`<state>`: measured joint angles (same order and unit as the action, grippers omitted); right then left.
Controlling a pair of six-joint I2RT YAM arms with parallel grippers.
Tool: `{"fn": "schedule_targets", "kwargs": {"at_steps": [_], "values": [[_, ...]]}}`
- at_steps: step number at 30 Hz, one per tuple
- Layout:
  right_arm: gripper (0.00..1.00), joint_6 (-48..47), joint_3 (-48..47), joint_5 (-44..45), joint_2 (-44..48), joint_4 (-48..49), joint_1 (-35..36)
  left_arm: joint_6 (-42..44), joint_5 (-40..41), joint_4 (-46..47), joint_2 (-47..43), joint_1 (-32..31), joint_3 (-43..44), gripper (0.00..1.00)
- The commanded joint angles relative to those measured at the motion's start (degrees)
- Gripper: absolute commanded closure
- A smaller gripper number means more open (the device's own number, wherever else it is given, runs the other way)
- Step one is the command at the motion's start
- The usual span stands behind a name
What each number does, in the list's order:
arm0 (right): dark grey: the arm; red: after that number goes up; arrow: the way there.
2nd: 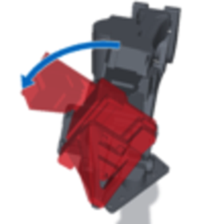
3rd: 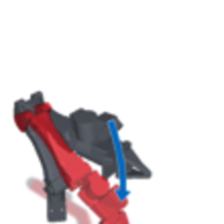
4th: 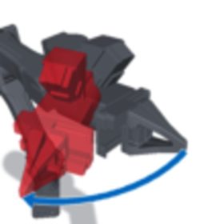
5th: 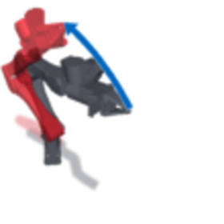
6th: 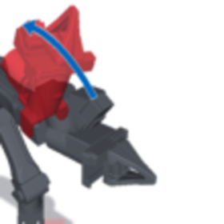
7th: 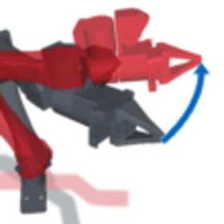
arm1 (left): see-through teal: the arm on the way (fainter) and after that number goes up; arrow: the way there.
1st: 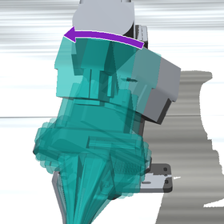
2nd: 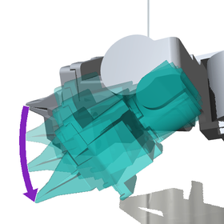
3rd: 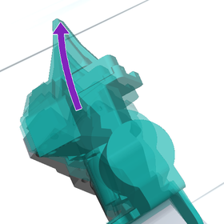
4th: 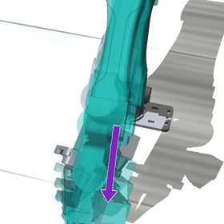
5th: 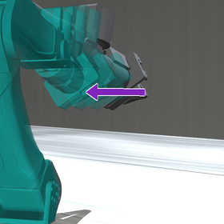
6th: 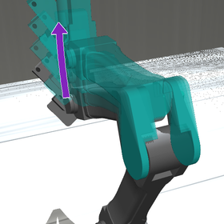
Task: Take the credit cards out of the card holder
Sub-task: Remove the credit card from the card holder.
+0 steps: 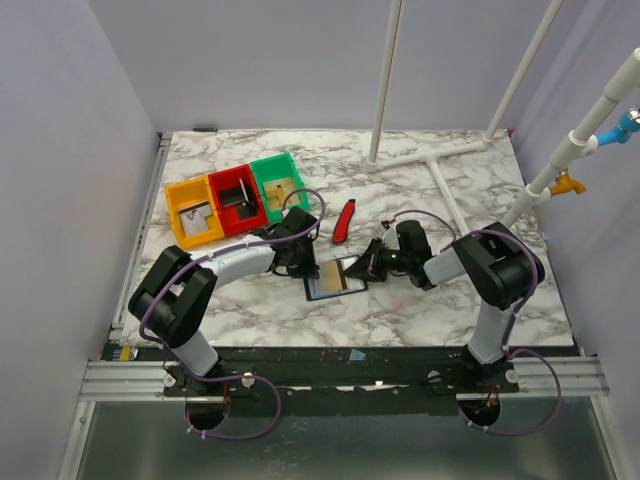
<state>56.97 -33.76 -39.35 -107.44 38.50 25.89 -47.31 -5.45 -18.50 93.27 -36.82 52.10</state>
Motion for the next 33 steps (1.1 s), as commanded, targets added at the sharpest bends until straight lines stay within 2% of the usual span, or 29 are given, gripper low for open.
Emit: {"fn": "schedule_targets", "kwargs": {"at_steps": [1,33], "values": [[0.99,-2.3,1.2,0.4,1.8,-2.5,-1.2,1.0,2.9,-4.0,1.5,0.5,-2.6,0.92],[0.99,-6.5,0.2,1.9,9.5,-11.3,-2.7,2.7,2.6,-7.2,-0.4,0.4,3.6,0.92]]}}
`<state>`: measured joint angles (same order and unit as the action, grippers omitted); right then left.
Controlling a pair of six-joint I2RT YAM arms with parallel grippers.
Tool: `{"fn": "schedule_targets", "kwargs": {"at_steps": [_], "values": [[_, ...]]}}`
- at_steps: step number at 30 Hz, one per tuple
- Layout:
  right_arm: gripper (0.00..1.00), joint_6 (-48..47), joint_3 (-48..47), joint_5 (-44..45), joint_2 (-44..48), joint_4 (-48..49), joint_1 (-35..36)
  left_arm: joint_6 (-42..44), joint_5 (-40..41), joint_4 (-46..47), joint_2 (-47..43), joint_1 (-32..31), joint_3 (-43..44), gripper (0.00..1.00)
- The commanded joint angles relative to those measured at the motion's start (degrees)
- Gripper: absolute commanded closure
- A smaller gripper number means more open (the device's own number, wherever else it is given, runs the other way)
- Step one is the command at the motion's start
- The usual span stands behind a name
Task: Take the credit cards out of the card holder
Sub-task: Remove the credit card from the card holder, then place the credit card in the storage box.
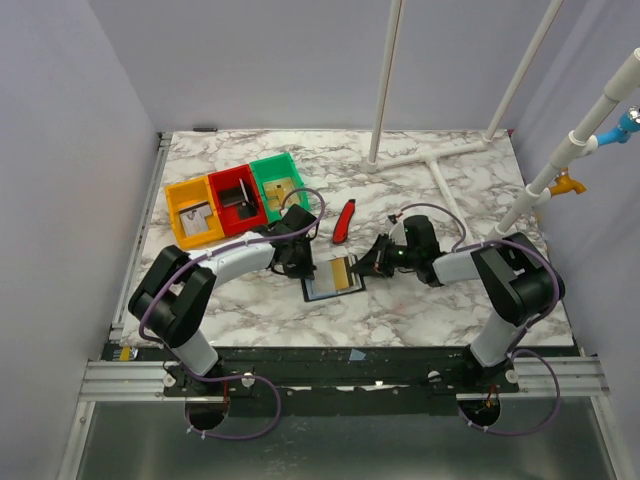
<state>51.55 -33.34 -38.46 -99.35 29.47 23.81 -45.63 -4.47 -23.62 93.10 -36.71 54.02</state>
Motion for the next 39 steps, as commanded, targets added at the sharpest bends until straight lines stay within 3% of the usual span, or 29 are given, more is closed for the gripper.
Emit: {"fn": "schedule_targets", "kwargs": {"at_steps": [1,11,28,39], "values": [[0.99,-1.1,-0.1,0.9,1.5,-2.3,-0.6,1.0,1.6,-2.0,-0.3,0.4,1.7,0.92],[0.99,-0.4,-1.7,-0.3,2.9,-3.7,-0.7,1.3,-0.2,-3.1,-3.9,0.4,4.4,0.8],[0.99,5.3,-5.3,-4.7,8.4,-4.3,-0.7,-0.8,-11.9,3.1,-9.4,3.7,3.3,0.43],[0.99,12.3,-7.9,-9.3,9.6,1.0,-0.8,-6.6,-23.6,15.1,-14.1,7.7,-4.0,0.39]]}}
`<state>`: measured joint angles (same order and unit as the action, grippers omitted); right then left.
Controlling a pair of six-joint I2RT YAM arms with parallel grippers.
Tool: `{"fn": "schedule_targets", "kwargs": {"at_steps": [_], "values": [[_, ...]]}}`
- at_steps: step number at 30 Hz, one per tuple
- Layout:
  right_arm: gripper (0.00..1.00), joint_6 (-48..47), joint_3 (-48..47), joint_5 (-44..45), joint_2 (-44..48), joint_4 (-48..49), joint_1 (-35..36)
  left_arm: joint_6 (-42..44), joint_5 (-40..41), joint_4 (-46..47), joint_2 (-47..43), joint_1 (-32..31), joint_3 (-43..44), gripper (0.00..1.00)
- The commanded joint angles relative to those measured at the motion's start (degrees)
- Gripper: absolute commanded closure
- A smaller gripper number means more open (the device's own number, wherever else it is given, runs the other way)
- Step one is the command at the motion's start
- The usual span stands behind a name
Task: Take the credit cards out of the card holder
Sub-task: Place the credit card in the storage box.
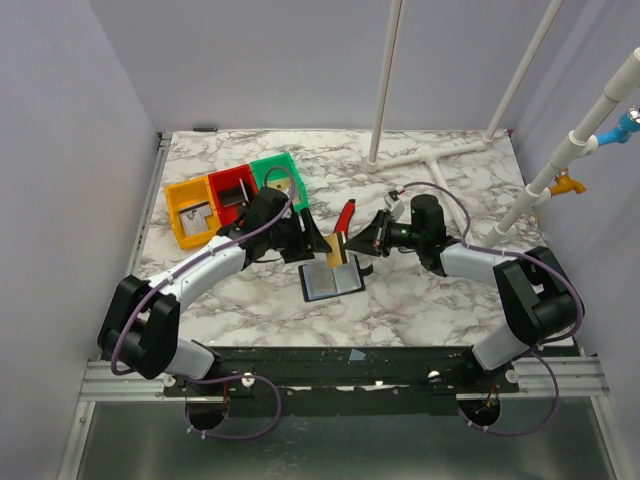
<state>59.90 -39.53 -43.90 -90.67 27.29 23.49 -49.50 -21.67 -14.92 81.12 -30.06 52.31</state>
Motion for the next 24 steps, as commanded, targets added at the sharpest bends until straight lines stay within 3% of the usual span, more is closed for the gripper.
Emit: {"fn": "schedule_targets", "kwargs": {"at_steps": [1,9,14,18,24], "values": [[0.99,4.8,-1.8,-4.5,0.8,4.1,-0.4,-3.5,-7.3,8.2,-2.5,1.4,-3.0,0.39],[0.99,9.9,-2.1,-6.8,1.1,9.3,-0.4,-9.2,-13.2,18.1,-3.3,2.9,-7.1,0.42],[0.99,10.5,-2.1,-7.1,1.2,9.9,-0.4,-13.6,-16.0,25.1,-3.3,3.3,-9.4,0.49],[0.99,10.3,-2.0,-7.0,1.4,9.8,-0.4,-14.2,-16.3,25.9,-3.6,3.4,-9.8,0.61],[0.99,8.4,-2.0,-6.2,1.8,7.6,-0.4,-14.5,-16.3,26.3,-4.2,3.4,-10.0,0.9]]}}
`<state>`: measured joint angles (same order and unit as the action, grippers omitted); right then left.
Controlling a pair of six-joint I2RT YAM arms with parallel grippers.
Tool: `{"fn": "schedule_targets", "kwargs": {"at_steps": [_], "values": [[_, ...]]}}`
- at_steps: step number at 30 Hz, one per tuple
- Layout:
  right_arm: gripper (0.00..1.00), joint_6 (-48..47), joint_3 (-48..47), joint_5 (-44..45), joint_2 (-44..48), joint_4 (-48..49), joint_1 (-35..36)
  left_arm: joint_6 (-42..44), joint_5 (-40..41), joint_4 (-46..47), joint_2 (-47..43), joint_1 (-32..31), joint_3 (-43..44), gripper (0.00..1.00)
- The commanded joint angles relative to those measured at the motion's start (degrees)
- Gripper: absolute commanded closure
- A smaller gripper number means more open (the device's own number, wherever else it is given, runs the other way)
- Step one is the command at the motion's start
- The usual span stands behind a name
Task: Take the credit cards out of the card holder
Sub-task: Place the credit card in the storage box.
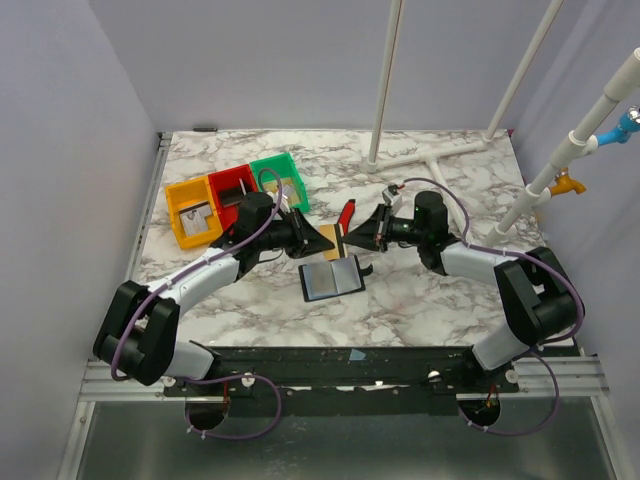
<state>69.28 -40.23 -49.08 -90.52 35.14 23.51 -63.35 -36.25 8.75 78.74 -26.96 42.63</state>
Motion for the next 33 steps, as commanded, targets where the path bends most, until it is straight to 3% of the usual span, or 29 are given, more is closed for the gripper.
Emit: {"fn": "schedule_targets", "kwargs": {"at_steps": [1,3,4,8,10,12,16,22,33], "values": [[0.99,-1.6,-1.5,-0.8,1.6,-0.8,-0.4,-0.5,-1.6,2.3,-1.9,0.4,-0.1,0.95],[0.99,-3.3,-2.1,-0.3,1.9,-3.0,-0.4,-0.1,-1.4,1.7,-1.9,0.3,0.1,1.0],[0.92,-4.2,-2.5,0.2,2.1,-4.8,-0.4,0.1,-1.2,1.5,-1.8,0.3,0.3,1.0],[0.34,-9.6,-4.3,3.1,3.7,-11.9,-0.5,1.0,-0.6,-0.4,-2.0,0.3,1.0,1.0],[0.19,-12.3,-5.4,5.4,5.1,-16.2,-0.4,2.1,0.5,-2.5,-2.6,0.3,1.7,1.0],[0.1,-14.9,-6.4,8.1,6.3,-20.7,-0.4,3.8,2.2,-5.8,-3.2,0.3,2.9,1.0],[0.05,-19.2,-7.7,13.9,8.7,-28.0,-0.4,8.3,8.3,-16.0,-4.5,0.3,7.4,1.0],[0.04,-22.9,-8.3,19.6,11.4,-34.4,-0.4,16.1,26.2,-35.4,0.4,0.6,22.3,1.0],[0.04,-26.2,-8.5,22.8,15.4,-40.8,-0.4,20.7,38.4,-45.3,17.9,4.2,44.2,1.0]]}}
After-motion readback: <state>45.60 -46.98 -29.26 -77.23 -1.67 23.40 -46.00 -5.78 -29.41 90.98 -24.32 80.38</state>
